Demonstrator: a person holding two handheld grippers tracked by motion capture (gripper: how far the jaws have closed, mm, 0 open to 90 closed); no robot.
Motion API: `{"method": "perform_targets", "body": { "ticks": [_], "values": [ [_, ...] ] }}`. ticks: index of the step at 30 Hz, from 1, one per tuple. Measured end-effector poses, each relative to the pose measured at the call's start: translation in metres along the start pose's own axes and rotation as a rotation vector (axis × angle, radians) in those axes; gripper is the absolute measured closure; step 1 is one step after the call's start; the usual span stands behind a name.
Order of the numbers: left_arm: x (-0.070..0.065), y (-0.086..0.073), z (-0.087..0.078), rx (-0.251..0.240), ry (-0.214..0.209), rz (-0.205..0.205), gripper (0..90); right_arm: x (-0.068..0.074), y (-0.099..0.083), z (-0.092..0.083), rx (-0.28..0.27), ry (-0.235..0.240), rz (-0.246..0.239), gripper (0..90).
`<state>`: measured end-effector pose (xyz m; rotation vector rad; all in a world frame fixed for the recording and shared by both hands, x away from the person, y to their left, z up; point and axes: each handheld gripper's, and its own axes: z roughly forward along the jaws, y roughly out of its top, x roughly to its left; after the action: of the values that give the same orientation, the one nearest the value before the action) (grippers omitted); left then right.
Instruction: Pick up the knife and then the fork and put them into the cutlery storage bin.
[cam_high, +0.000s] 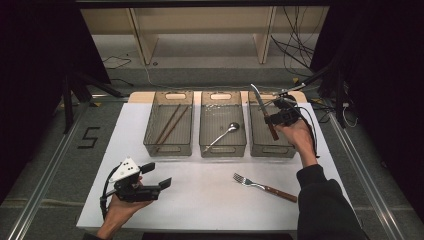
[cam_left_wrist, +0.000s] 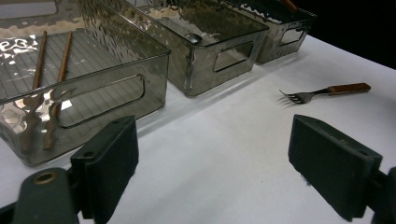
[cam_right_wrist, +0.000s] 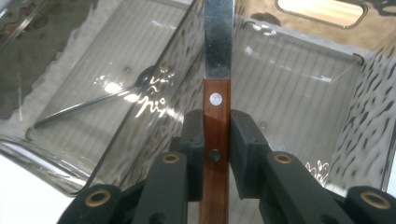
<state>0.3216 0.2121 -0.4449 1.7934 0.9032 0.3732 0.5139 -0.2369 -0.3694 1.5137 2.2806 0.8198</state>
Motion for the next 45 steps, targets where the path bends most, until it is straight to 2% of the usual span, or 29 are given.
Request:
{"method": "perform_targets", "body": {
  "ticks": [11, 31, 34, 37, 41, 45],
  "values": [
    [0.000, 0.000, 0.000, -0.001, -0.004, -0.001, 15.8, -0.006, -0.003, 0.013, 0.029, -0.014, 0.042, 77.2],
    [0.000, 0.000, 0.000, 0.001, -0.002, 0.001, 15.8, -0.010, -0.018, 0.032, 0.097, -0.019, 0.082, 76.4],
    [0.000, 0.000, 0.000, -0.001, -0.002, -0.002, 15.8, -0.009, -0.020, 0.034, 0.112, -0.022, 0.075, 73.4],
    [0.000, 0.000, 0.000, 0.001, -0.002, -0.003, 15.7, -0.010, -0.018, 0.032, 0.101, 0.003, 0.083, 64.1],
    [0.000, 0.000, 0.001, 0.001, -0.003, -0.003, 15.7, -0.009, -0.017, 0.024, 0.070, 0.024, 0.070, 60.2],
    [0.000, 0.000, 0.001, 0.001, -0.003, -0.003, 15.7, -0.007, -0.019, 0.019, 0.063, 0.034, 0.049, 55.4]
  ]
}}
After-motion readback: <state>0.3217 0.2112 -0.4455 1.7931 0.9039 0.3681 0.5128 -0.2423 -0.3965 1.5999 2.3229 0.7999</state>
